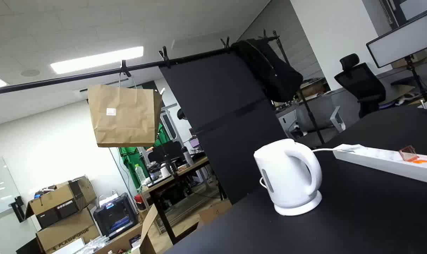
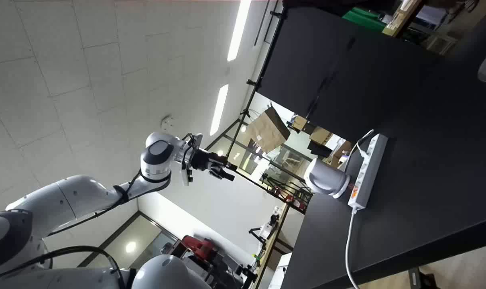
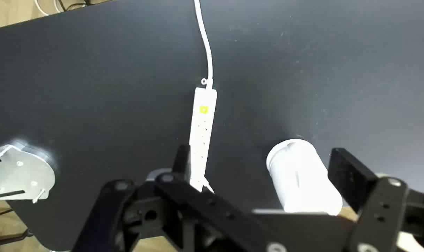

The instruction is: Turn off the extension cable

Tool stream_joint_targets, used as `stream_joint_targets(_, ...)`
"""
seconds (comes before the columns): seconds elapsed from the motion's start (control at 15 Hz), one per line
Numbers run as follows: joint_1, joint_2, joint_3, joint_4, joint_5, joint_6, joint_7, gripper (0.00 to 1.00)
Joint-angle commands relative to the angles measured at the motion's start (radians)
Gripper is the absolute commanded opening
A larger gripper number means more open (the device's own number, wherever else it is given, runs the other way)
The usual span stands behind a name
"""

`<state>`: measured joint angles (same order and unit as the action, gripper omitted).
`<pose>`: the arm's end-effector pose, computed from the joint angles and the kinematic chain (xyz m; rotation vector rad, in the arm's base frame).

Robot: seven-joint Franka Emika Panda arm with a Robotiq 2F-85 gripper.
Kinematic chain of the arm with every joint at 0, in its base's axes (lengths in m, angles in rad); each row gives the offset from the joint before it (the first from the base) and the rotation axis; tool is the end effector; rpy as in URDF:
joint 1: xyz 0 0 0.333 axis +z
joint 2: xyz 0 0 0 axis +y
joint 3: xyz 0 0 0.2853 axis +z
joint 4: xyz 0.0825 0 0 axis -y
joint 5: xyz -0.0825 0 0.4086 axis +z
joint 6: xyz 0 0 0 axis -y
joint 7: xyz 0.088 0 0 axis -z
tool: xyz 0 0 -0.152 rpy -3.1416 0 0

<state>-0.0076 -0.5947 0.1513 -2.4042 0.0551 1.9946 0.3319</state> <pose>0.4352 0.0684 0.4628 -3.1001 0.3493 -0.2862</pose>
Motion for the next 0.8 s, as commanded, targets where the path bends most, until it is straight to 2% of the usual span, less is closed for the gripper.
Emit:
stream_joint_targets(0.0,0.005,0.001,-0.004,0.002,-0.003,-0.001,0.002,1.0)
stream_joint_targets(0.6,0.005,-0.001,-0.004,0.002,-0.003,0.002,0.002,1.0)
stream_joint_targets(0.73,0.001,0.031,-0.02,0.016,-0.011,0.04,-0.037,1.0)
